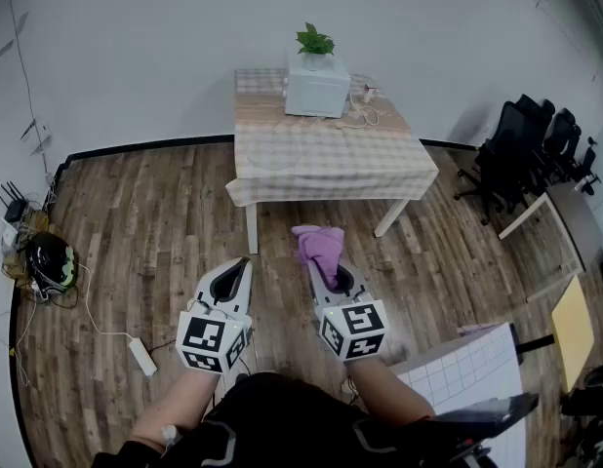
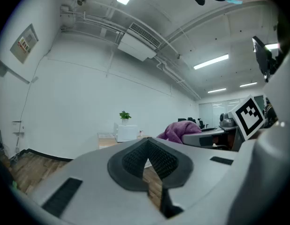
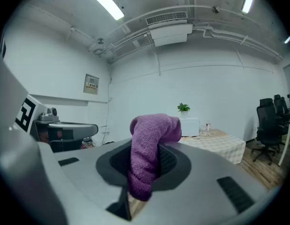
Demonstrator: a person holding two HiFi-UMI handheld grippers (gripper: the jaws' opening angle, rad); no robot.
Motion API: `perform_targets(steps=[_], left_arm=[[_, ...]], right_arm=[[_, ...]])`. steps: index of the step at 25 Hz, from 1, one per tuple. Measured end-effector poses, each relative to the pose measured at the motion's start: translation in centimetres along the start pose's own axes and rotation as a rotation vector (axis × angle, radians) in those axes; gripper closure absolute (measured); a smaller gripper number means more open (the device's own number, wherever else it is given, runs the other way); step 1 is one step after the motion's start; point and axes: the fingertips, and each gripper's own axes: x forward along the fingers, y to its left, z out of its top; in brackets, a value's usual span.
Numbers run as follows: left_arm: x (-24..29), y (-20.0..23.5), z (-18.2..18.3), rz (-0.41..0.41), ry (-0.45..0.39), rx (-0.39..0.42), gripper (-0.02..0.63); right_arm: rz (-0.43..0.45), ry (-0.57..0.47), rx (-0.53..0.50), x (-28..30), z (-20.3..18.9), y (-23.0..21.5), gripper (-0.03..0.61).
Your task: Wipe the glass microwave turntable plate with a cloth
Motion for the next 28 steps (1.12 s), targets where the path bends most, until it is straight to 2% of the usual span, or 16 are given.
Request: perform_targets(steps=[17, 28], left_arm=[[-0.4, 1.7, -0.4, -0.014, 0.000, -0.017, 0.612], [-2.1, 5.8, -1.4, -0.012, -0.001, -0.047, 0.612]], right_arm=[[-0.029, -0.009, 0.001, 0.8, 0.3, 0.8, 0.499], [0.004, 0.025, -0.005, 3.5, -0.7, 4.9, 0.497]])
